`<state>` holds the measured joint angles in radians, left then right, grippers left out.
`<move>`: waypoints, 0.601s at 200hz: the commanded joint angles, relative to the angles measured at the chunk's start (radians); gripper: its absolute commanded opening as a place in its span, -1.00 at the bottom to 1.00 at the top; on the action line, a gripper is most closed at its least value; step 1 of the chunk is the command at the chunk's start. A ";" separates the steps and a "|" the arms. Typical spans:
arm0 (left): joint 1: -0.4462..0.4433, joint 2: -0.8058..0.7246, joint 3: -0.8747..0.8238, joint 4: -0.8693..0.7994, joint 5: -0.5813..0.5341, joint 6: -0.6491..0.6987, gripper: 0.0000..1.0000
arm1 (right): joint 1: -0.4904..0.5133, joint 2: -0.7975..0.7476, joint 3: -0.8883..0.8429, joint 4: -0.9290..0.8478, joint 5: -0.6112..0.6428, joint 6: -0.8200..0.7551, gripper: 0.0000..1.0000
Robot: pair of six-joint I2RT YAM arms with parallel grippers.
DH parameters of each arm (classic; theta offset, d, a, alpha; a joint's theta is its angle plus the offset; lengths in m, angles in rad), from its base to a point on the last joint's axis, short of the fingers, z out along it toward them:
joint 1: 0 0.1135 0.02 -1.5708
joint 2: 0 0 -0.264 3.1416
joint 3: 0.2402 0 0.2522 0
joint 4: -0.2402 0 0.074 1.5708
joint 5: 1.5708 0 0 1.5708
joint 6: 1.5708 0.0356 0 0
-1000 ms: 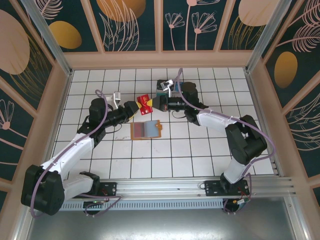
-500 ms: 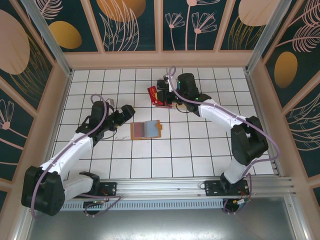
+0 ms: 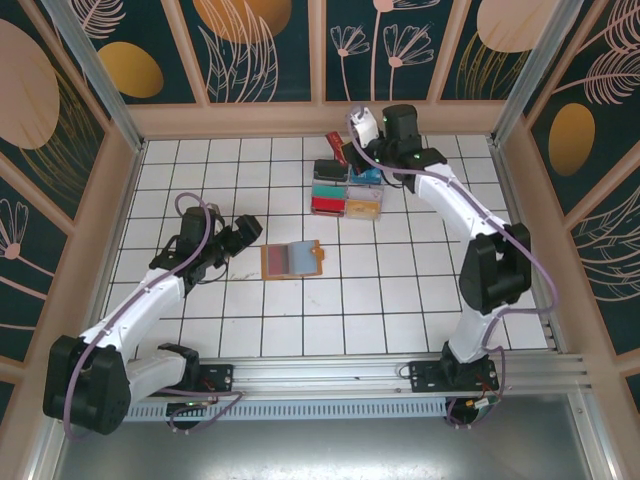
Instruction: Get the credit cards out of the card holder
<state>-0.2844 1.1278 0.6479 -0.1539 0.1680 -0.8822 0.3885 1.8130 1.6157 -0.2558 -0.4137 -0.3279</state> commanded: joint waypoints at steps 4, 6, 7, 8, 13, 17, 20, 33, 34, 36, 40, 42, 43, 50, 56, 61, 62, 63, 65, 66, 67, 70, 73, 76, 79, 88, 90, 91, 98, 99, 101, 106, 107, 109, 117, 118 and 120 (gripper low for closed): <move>0.010 0.015 -0.004 -0.010 -0.034 0.021 0.97 | -0.003 0.084 0.124 -0.212 -0.039 -0.237 -1.00; 0.010 0.015 -0.005 -0.009 -0.034 0.021 0.98 | -0.003 0.088 0.131 -0.222 -0.040 -0.249 -1.00; 0.010 0.014 -0.006 -0.009 -0.034 0.021 0.98 | -0.003 0.091 0.136 -0.227 -0.040 -0.256 -1.00; 0.011 0.015 -0.006 -0.009 -0.035 0.021 0.98 | -0.003 0.093 0.141 -0.233 -0.040 -0.262 -1.00; 0.011 0.018 -0.007 -0.009 -0.034 0.020 0.97 | -0.003 0.105 0.162 -0.260 -0.044 -0.295 -1.00; 0.011 0.019 -0.007 -0.007 -0.036 0.018 0.97 | -0.003 0.115 0.179 -0.289 -0.050 -0.323 -1.00; 0.012 0.021 -0.007 -0.005 -0.036 0.016 0.97 | -0.003 0.122 0.192 -0.309 -0.056 -0.344 -1.00; 0.012 0.029 -0.008 0.002 -0.029 0.011 0.98 | -0.003 0.153 0.243 -0.400 -0.082 -0.431 -1.00; 0.011 0.029 -0.007 0.003 -0.029 0.011 0.98 | -0.003 0.156 0.247 -0.406 -0.084 -0.438 -1.00; 0.011 0.031 -0.007 0.003 -0.027 0.010 0.97 | -0.003 0.160 0.255 -0.421 -0.087 -0.449 -1.00; 0.011 0.035 -0.006 0.006 -0.024 0.009 0.97 | -0.002 0.169 0.272 -0.449 -0.094 -0.473 -1.00; 0.011 0.037 -0.005 0.007 -0.022 0.008 0.97 | -0.002 0.176 0.280 -0.465 -0.097 -0.482 -1.00; 0.012 0.038 -0.005 0.009 -0.021 0.008 0.97 | -0.002 0.178 0.284 -0.473 -0.098 -0.489 -1.00; 0.011 0.046 -0.002 0.015 -0.012 0.007 0.97 | -0.002 0.197 0.311 -0.524 -0.105 -0.529 -1.00; 0.011 0.052 0.002 0.020 -0.002 0.008 0.97 | -0.002 0.212 0.331 -0.560 -0.108 -0.556 -1.00; 0.011 0.059 0.004 0.027 0.006 0.006 0.97 | 0.000 0.224 0.342 -0.585 -0.108 -0.576 -1.00; 0.011 0.059 0.005 0.027 0.007 0.006 0.97 | 0.001 0.227 0.343 -0.589 -0.108 -0.579 -1.00; 0.011 0.060 0.005 0.028 0.008 0.007 0.97 | 0.001 0.228 0.346 -0.593 -0.107 -0.583 -1.00; 0.012 0.062 0.005 0.030 0.010 0.008 0.97 | 0.001 0.233 0.350 -0.601 -0.107 -0.590 -1.00; 0.012 0.064 0.006 0.031 0.012 0.008 0.97 | 0.001 0.233 0.350 -0.607 -0.106 -0.594 -1.00; 0.011 0.065 0.007 0.031 0.013 0.007 0.97 | 0.001 0.236 0.352 -0.607 -0.105 -0.597 -1.00; 0.011 0.068 0.008 0.033 0.015 0.006 0.97 | 0.002 0.241 0.354 -0.613 -0.101 -0.605 -1.00; 0.012 0.070 0.010 0.035 0.018 0.006 0.97 | 0.003 0.244 0.356 -0.619 -0.098 -0.611 -1.00; 0.011 0.072 0.010 0.036 0.021 0.005 0.97 | 0.003 0.248 0.358 -0.622 -0.093 -0.616 -1.00; 0.011 0.075 0.011 0.038 0.024 0.005 0.97 | 0.006 0.252 0.357 -0.624 -0.088 -0.621 -1.00; 0.011 0.080 0.012 0.045 0.029 0.005 0.97 | 0.011 0.263 0.358 -0.625 -0.077 -0.633 -1.00; 0.011 0.081 0.012 0.046 0.030 0.006 0.97 | 0.014 0.265 0.357 -0.625 -0.074 -0.635 -1.00; 0.011 0.081 0.012 0.046 0.030 0.006 0.97 | 0.014 0.266 0.357 -0.624 -0.073 -0.637 -1.00; 0.011 0.085 0.011 0.050 0.031 0.006 0.98 | 0.022 0.275 0.358 -0.620 -0.066 -0.645 -1.00; 0.011 0.085 0.010 0.051 0.032 0.006 0.97 | 0.022 0.276 0.357 -0.620 -0.065 -0.646 -1.00; 0.012 0.087 0.010 0.051 0.033 0.006 0.97 | 0.024 0.278 0.358 -0.620 -0.064 -0.649 -1.00; 0.011 0.091 0.010 0.053 0.034 0.005 0.97 | 0.030 0.285 0.357 -0.619 -0.062 -0.658 -1.00; 0.011 0.092 0.011 0.054 0.034 0.006 0.97 | 0.033 0.287 0.357 -0.617 -0.061 -0.660 -1.00; 0.012 0.094 0.011 0.054 0.036 0.005 0.97 | 0.034 0.288 0.357 -0.616 -0.059 -0.663 -1.00; 0.012 0.100 0.012 0.055 0.040 0.005 0.97 | 0.042 0.300 0.359 -0.604 -0.051 -0.671 -1.00; 0.012 0.101 0.012 0.056 0.041 0.005 0.97 | 0.044 0.301 0.359 -0.602 -0.049 -0.672 -1.00; 0.011 0.103 0.012 0.057 0.043 0.005 0.97 | 0.045 0.304 0.360 -0.599 -0.046 -0.672 -1.00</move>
<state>-0.2802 1.2098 0.6479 -0.1291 0.1829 -0.8829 0.4015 2.0769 1.9442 -0.8104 -0.4694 -0.9112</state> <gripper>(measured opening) 0.987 0.059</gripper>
